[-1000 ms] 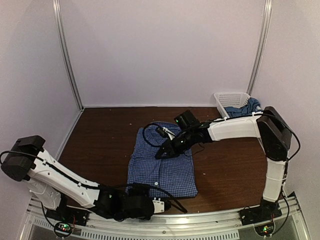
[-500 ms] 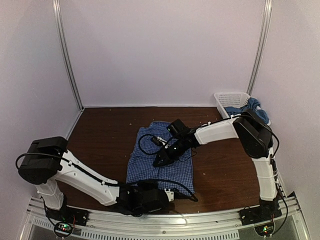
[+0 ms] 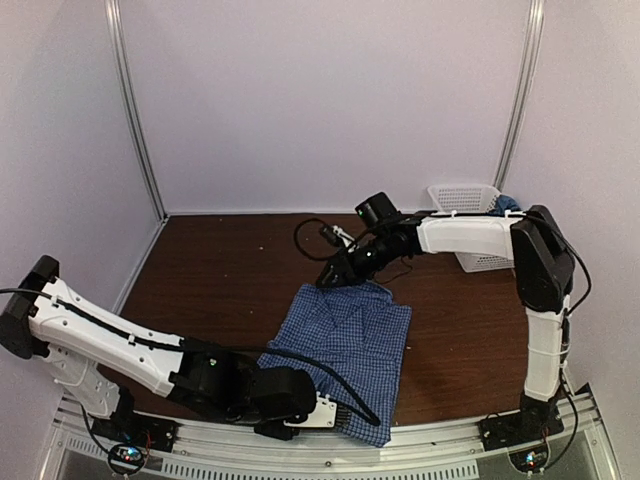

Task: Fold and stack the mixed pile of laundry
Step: Pick up the 2/3-rectangle-folded shirt from the center of the board.

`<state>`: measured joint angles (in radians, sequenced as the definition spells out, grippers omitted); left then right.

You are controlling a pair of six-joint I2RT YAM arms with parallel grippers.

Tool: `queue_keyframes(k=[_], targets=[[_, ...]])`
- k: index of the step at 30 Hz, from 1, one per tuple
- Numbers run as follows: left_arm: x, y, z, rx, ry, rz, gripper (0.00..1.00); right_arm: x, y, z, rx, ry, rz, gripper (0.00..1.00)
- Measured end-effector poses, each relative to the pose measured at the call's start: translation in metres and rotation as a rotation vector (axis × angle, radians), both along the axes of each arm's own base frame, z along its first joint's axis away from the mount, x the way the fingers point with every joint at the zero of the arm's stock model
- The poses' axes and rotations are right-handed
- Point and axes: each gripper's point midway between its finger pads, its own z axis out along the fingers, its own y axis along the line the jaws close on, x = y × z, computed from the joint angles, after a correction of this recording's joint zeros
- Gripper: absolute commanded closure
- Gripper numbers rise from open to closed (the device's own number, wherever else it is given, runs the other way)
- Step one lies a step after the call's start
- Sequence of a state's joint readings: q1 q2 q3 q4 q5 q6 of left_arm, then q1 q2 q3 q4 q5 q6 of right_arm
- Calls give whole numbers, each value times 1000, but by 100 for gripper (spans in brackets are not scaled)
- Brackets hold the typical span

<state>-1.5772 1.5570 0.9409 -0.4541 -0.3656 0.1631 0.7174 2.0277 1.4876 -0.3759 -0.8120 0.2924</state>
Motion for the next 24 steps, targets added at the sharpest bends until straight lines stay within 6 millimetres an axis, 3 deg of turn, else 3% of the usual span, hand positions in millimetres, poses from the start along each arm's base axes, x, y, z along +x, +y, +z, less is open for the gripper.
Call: queue_keyframes(k=[4,7,15,19,24], targets=[[-12,1,10,10,79,-5,100,77,-34,32,-18,-134,-135,65],[-16,-1,16,13,107,-5,100,102,-54,23,-82,-169,-173,70],[-18,4,15,42,145,2,100,72,-65,-83,-286,-19,-78,80],[-5,5,23,48,158,32,100,68,-59,-87,-248,-9,-49,81],[28,-5,52,8,135,63,100,63,-57,-87,-207,-13,-34,81]])
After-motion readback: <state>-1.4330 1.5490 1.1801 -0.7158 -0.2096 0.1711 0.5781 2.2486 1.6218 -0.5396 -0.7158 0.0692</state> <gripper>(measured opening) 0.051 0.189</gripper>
